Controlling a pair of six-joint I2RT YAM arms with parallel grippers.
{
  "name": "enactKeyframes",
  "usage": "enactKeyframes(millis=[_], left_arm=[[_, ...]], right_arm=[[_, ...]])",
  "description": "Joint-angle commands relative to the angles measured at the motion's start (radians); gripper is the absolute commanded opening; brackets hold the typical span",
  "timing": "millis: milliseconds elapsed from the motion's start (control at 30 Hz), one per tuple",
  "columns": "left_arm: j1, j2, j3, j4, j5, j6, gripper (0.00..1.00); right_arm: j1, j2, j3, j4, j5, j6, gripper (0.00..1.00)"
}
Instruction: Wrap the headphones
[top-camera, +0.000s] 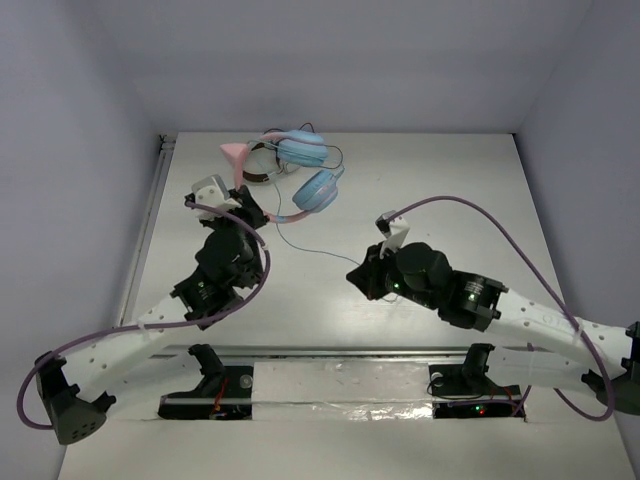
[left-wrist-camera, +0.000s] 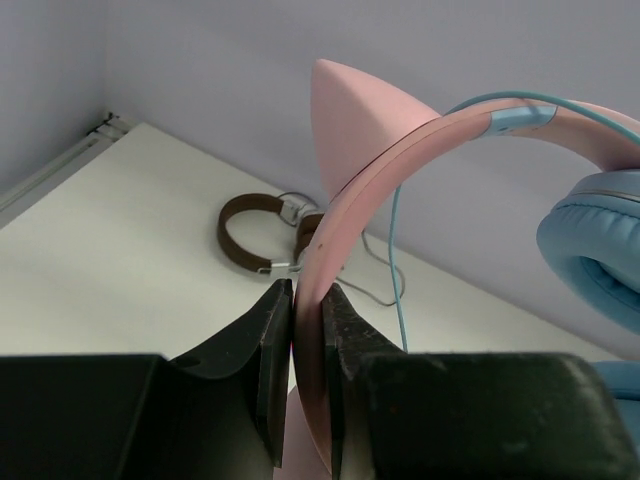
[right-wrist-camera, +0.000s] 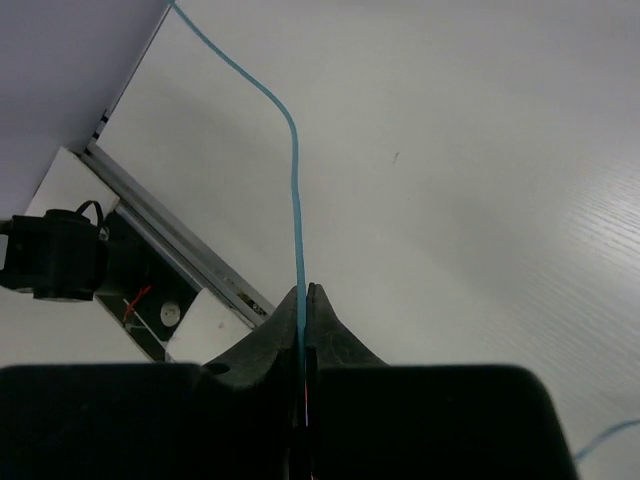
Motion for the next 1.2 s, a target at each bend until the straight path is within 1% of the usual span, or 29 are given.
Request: enactKeyframes(millis=[0,100,233,300,533,633,767,1000,1133,1167], left_arm=[[0.006,0.026,-0.005,0.093,-0.056,0.005,0.0],[0.029,0.052,-0.005,0.048,-0.035,-0.022,0.0],[0.048,0.077,-0.013,-0.03,0.013,-0.108,0.0],[0.048,0.084,-0.016,-0.067,0.038,-0.126,0.0],[0.057,0.156,-0.036,-0.141,0.079,-0.183,0.0],[0.057,0.179,-0.062,-0.141,0.128,-0.2,0.0],[0.057,0.229,-0.082,-0.182,0.163,-0.231,0.0],[0.057,0.23,-0.173,-0.2,0.337,-0.286,0.0],[0.048,0.19,-0.206,-0.254,0.398,-0.311,0.0],[0.039,0.183,-0.212,-0.262,0.413,-0.312,0.0]], right_arm=[[0.052,-0.002,0.126,-0.177,0.129,-0.05,0.0],[0.086,0.016,0.196,-0.228,0.168,-0.073,0.0],[0.097,0.036,0.266,-0.278,0.217,-0.111,0.0],[0.097,0.042,0.304,-0.297,0.231,-0.136,0.0],[0.097,0.079,0.411,-0.336,0.22,-0.182,0.0],[0.097,0.093,0.436,-0.35,0.229,-0.207,0.0],[0.097,0.112,0.473,-0.354,0.228,-0.231,0.0],[0.097,0.164,0.49,-0.33,0.269,-0.286,0.0],[0.097,0.2,0.493,-0.336,0.363,-0.315,0.0],[0.097,0.208,0.491,-0.33,0.408,-0.328,0.0]])
